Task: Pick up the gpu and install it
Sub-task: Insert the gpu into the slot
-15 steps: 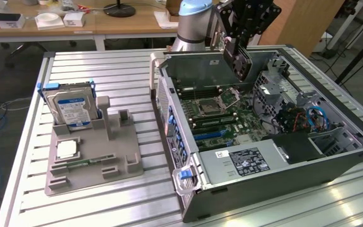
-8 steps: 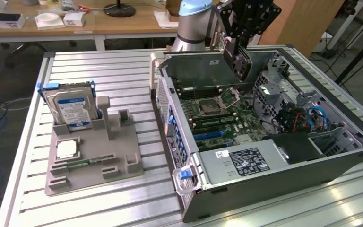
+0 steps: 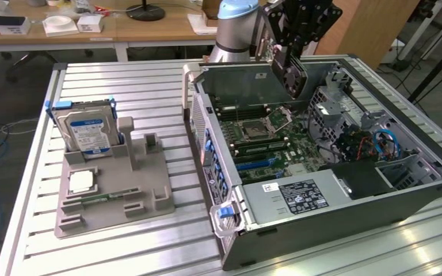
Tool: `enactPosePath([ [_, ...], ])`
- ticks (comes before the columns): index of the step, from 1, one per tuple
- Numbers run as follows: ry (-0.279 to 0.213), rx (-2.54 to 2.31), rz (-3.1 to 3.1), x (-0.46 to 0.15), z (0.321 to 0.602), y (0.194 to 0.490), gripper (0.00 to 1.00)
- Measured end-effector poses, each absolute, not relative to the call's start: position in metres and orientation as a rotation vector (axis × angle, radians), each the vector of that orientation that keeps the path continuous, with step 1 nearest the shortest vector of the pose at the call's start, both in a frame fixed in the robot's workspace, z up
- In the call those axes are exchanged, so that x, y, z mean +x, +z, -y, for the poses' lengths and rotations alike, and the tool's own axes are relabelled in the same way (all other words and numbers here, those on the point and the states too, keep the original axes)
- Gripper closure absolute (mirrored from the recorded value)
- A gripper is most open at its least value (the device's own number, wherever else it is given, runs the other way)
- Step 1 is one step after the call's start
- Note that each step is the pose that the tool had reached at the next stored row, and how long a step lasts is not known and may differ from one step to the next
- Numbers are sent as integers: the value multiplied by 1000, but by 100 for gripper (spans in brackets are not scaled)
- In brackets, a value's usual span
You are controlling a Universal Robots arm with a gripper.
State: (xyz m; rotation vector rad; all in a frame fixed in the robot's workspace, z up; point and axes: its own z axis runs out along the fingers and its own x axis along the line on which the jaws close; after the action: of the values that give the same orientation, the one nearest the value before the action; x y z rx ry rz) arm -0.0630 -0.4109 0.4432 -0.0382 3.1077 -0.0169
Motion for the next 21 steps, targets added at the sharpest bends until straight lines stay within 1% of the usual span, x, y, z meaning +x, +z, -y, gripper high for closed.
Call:
enactPosePath([
  [21,-15,-178,-3102,-63,411,443,74],
])
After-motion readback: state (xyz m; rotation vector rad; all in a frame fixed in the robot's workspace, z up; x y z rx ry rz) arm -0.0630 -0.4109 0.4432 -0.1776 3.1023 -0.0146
